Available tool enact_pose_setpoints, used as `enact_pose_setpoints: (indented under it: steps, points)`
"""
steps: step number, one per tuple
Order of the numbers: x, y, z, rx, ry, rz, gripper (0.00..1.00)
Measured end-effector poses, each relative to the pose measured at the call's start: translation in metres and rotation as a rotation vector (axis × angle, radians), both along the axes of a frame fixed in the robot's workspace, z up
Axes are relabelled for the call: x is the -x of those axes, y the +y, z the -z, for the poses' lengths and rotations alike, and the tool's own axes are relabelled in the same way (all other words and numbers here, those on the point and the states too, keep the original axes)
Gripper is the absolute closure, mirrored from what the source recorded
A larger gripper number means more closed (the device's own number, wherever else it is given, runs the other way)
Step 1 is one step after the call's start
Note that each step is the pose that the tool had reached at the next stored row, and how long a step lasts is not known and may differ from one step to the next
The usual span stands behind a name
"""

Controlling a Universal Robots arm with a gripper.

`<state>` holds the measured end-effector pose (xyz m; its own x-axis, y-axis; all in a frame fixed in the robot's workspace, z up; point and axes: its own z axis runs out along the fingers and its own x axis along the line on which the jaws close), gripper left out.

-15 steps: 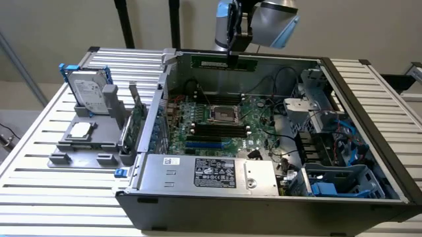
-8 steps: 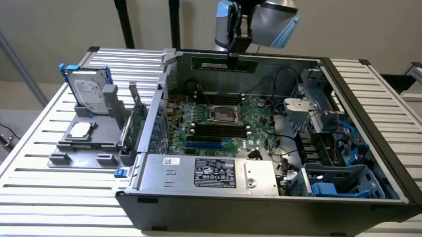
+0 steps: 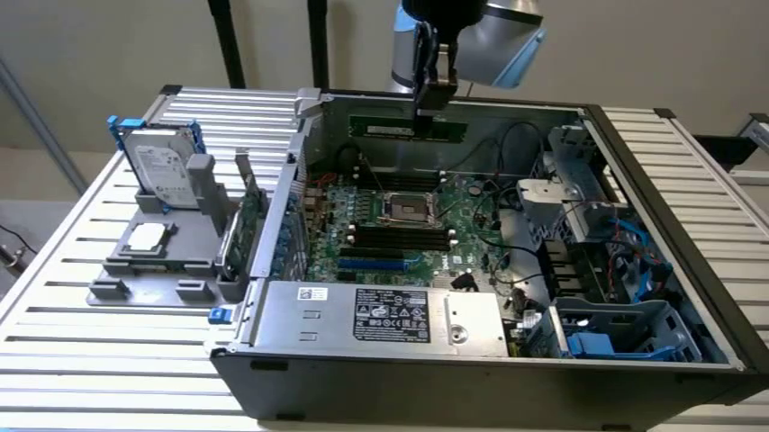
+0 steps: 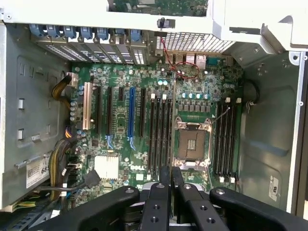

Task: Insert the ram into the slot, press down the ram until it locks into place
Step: 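Insert the ram into the slot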

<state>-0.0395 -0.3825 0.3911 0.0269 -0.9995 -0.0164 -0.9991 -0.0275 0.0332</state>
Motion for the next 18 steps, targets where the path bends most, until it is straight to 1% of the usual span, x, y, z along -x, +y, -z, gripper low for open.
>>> enact_pose_setpoints:
  steps: [11, 18]
  points:
    - [-0.009, 0.0000, 0.0199, 0.0001, 0.0001, 0.000, 0.87]
    - [-0.010, -0.0003, 0.0327, 0.0000, 0.0000, 0.000, 0.87]
